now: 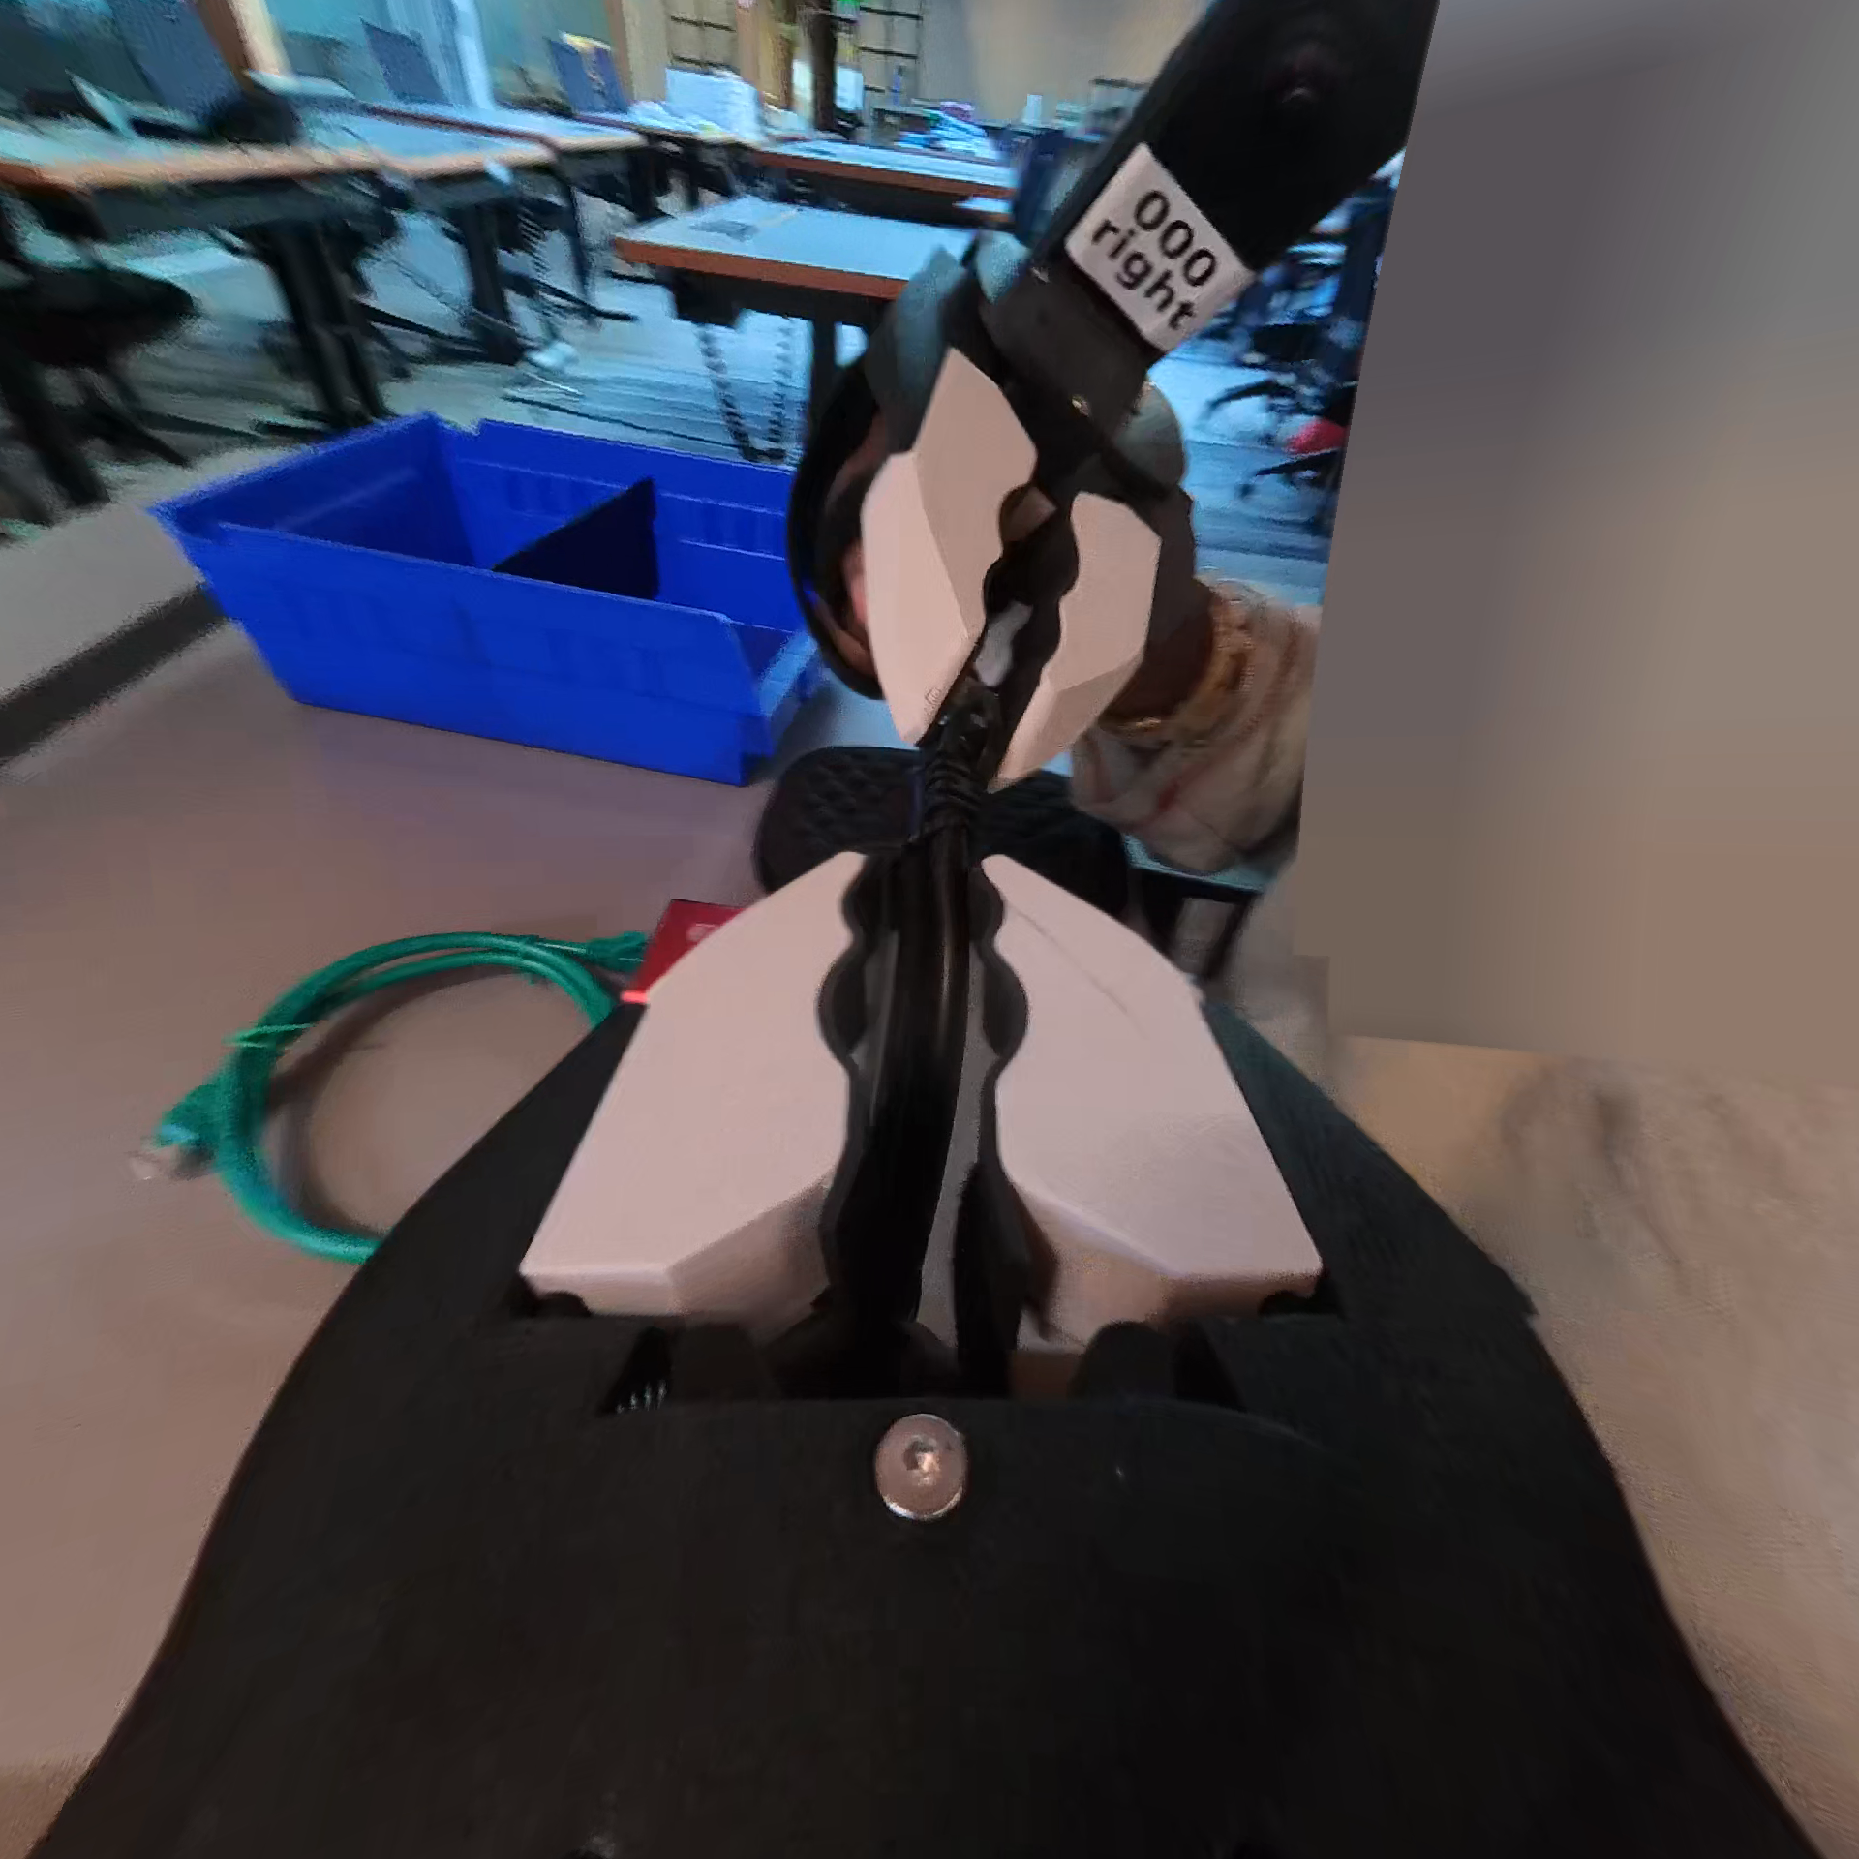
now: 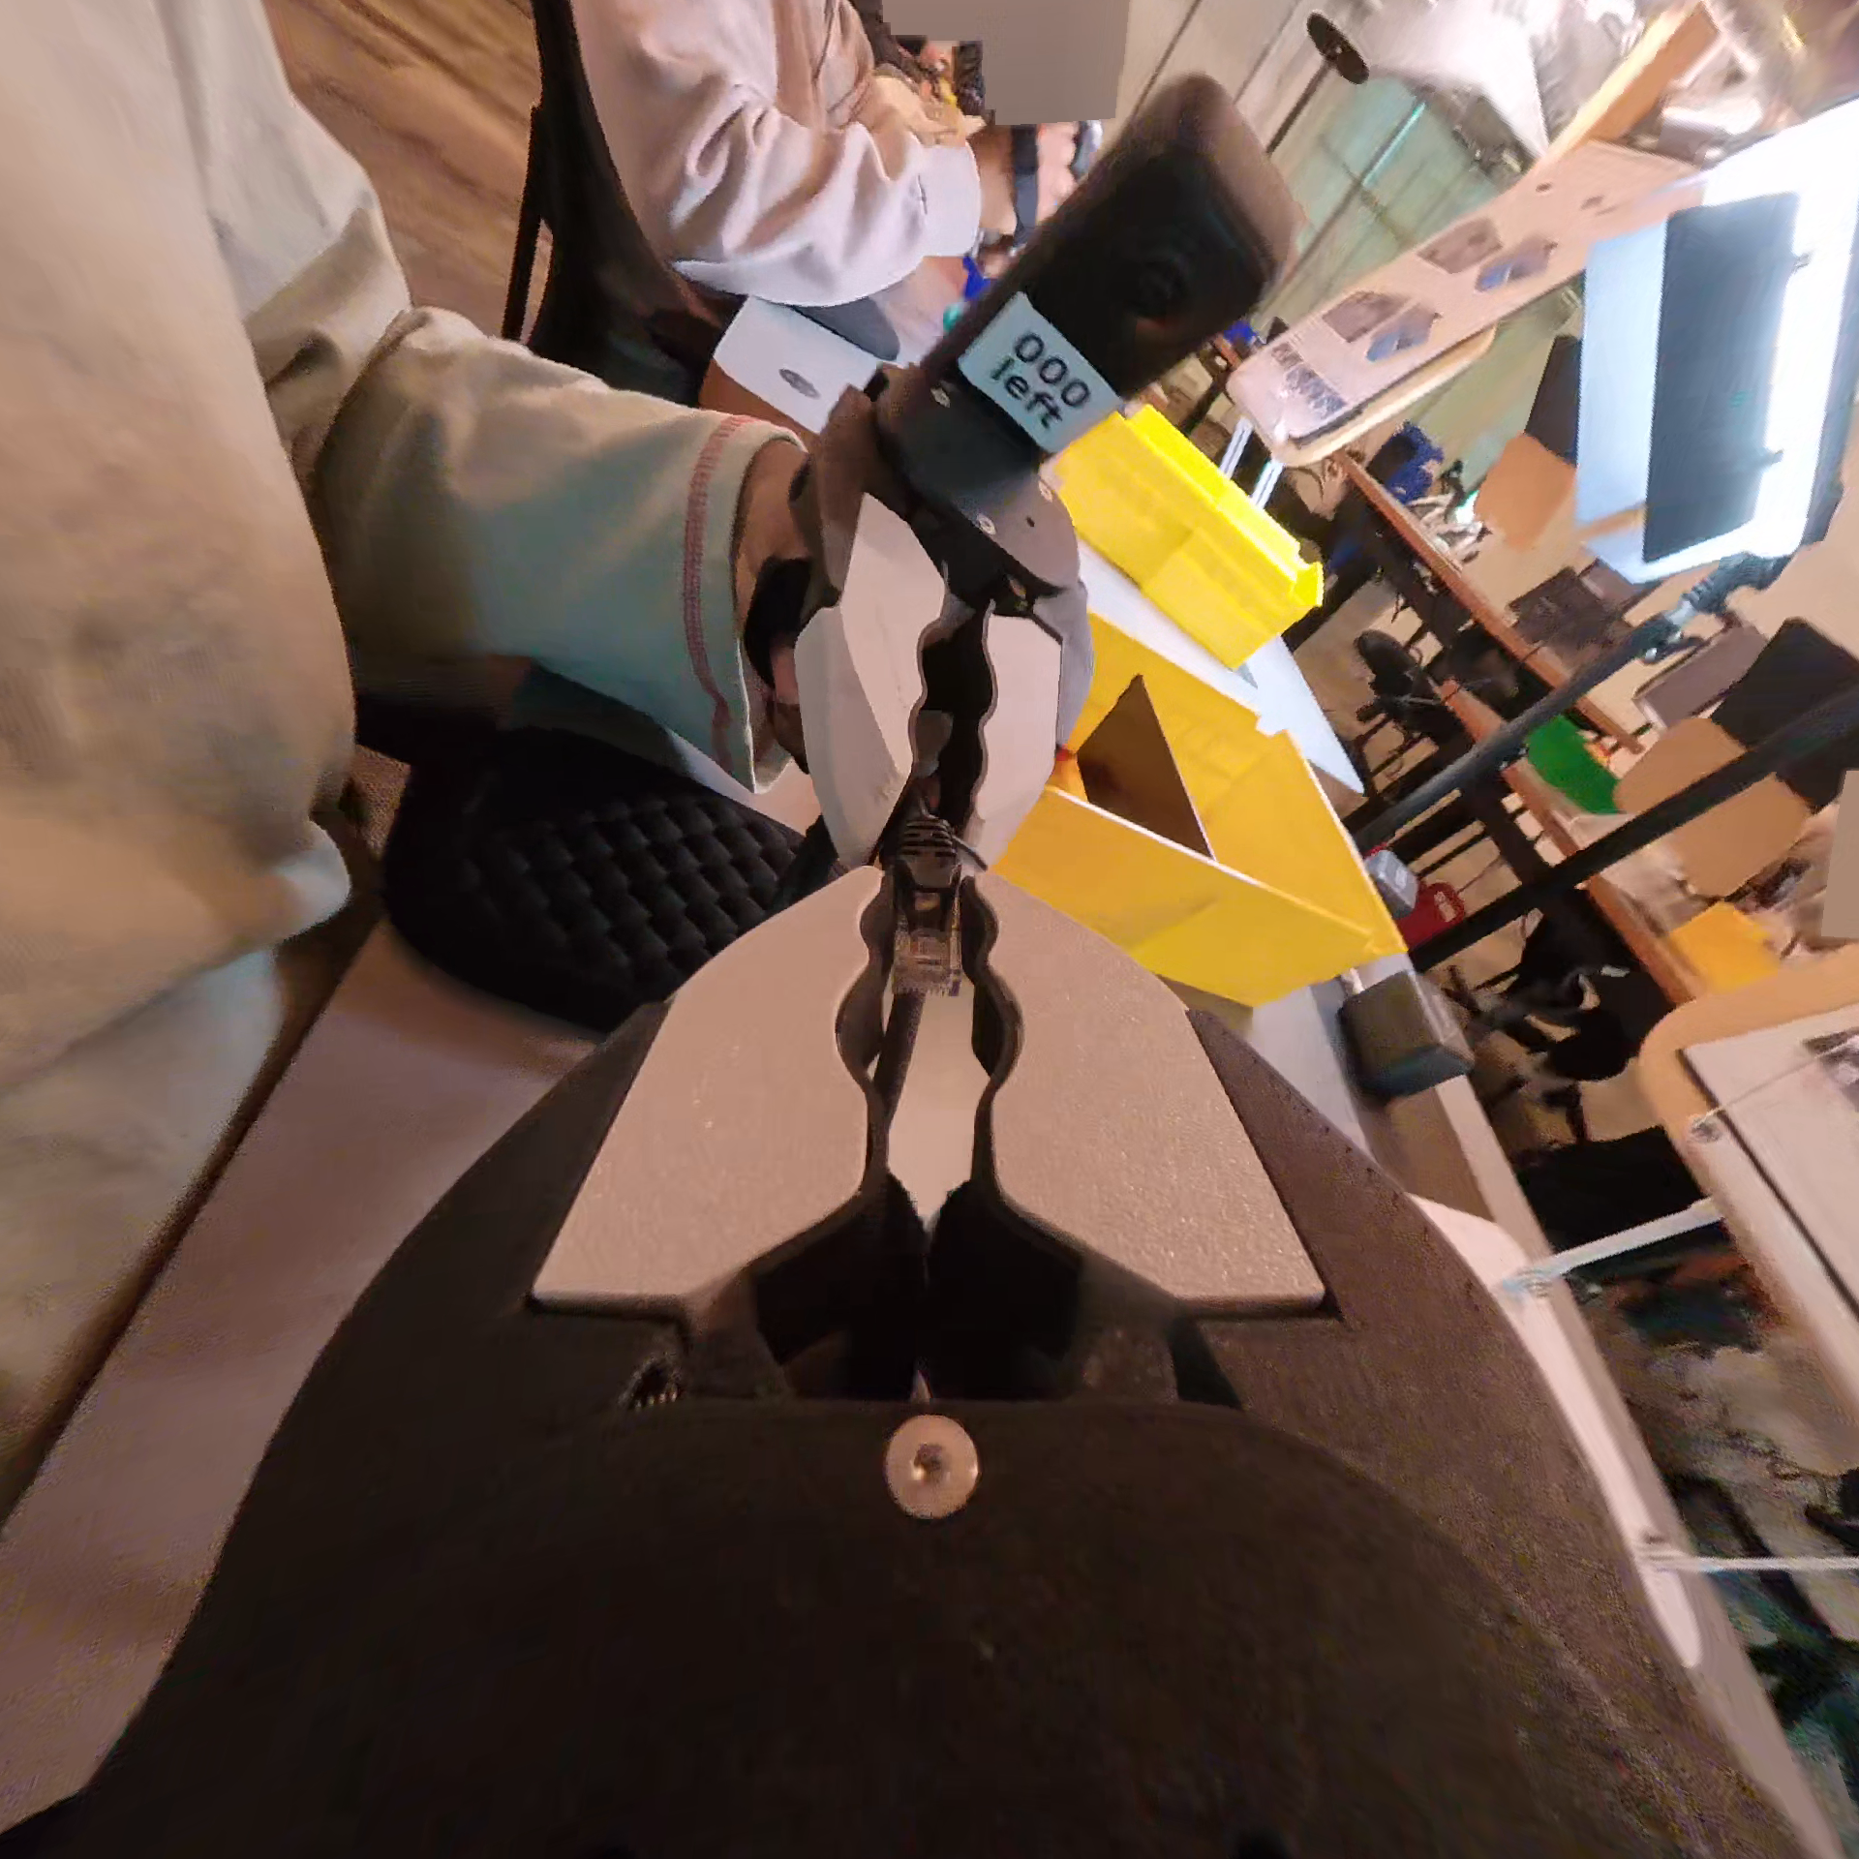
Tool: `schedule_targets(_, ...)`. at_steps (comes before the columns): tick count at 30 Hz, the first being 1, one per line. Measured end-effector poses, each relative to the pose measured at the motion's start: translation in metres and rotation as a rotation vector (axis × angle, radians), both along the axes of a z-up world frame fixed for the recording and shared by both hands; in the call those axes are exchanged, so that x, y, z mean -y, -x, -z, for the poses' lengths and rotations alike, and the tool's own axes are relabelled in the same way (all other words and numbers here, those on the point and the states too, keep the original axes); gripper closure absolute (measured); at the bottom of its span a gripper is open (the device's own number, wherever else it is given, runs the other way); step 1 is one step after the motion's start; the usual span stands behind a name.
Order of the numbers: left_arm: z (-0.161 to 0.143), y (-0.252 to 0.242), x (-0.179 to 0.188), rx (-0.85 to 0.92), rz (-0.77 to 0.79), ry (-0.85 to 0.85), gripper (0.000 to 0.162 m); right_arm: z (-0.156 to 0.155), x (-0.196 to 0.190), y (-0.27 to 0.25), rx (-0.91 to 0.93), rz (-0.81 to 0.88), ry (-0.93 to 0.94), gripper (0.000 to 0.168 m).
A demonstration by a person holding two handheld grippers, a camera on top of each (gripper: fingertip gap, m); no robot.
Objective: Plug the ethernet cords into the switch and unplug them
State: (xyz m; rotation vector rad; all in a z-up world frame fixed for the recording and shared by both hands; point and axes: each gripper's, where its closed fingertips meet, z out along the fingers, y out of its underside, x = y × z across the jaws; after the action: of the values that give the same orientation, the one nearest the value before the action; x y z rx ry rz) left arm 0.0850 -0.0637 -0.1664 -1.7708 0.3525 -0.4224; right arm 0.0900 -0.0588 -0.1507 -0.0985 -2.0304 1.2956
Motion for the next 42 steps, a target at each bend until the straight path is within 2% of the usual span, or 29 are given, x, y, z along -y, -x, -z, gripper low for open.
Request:
schedule_targets(2,-0.006,0.011,-0.002,-0.112,-0.091,-0.076,0.11,0.003,-0.004,0.004,0.048,0.021,0.037,0.156)
schedule_targets(4,-0.013,0.022,0.005,-0.226,-0.147,-0.126,0.095,0.005,-0.01,0.008,0.126,0.038,0.113,0.156)
schedule_targets(5,-0.019,0.03,0.01,-0.256,-0.174,-0.137,0.093,0.004,-0.013,0.011,0.162,0.047,0.158,0.156)
schedule_targets(7,-0.037,0.046,0.023,-0.206,-0.226,-0.183,0.096,0.002,-0.021,0.017,0.242,0.068,0.257,0.156)
schedule_targets(10,-0.065,0.069,0.038,-0.042,-0.299,-0.273,0.11,0.003,-0.029,0.023,0.341,0.082,0.366,0.156)
schedule_targets(12,-0.068,0.064,0.036,-0.064,-0.302,-0.311,0.117,0.005,-0.029,0.025,0.37,0.086,0.392,0.156)
schedule_targets(15,-0.046,0.039,0.014,-0.186,-0.26,-0.262,0.123,0.005,-0.022,0.024,0.37,0.064,0.393,0.156)
schedule_targets(19,-0.021,0.012,-0.012,-0.253,-0.176,-0.188,0.132,0.005,-0.009,0.019,0.378,0.026,0.369,0.156)
schedule_targets(23,-0.01,0.004,-0.015,-0.342,-0.098,-0.12,0.145,-0.002,-0.006,0.012,0.348,-0.006,0.372,0.156)
schedule_targets(27,-0.001,-0.002,-0.013,-0.283,-0.033,-0.055,0.146,-0.003,-0.008,0.004,0.338,-0.025,0.356,0.156)
schedule_targets(29,0.003,0.004,-0.008,-0.272,-0.047,-0.025,0.148,-0.008,-0.018,0.002,0.308,-0.003,0.363,0.156)
schedule_targets(32,-0.001,0.006,0.0,-0.225,-0.04,-0.048,0.15,-0.017,-0.032,-0.004,0.282,0.009,0.391,0.156)
schedule_targets(36,0.013,0.005,0.0,-0.305,-0.032,0.015,0.15,-0.01,-0.027,-0.005,0.308,0.001,0.365,0.156)
schedule_targets(38,0.005,0.009,-0.005,-0.312,-0.086,-0.014,0.131,-0.005,-0.027,-0.003,0.323,0.014,0.347,0.156)
schedule_targets(40,-0.014,0.008,-0.01,-0.273,-0.119,-0.094,0.13,0.0,-0.024,-0.001,0.333,0.025,0.329,0.156)
schedule_targets(42,-0.021,0.001,-0.016,-0.238,-0.112,-0.116,0.131,-0.001,-0.018,-0.001,0.341,0.013,0.344,0.156)
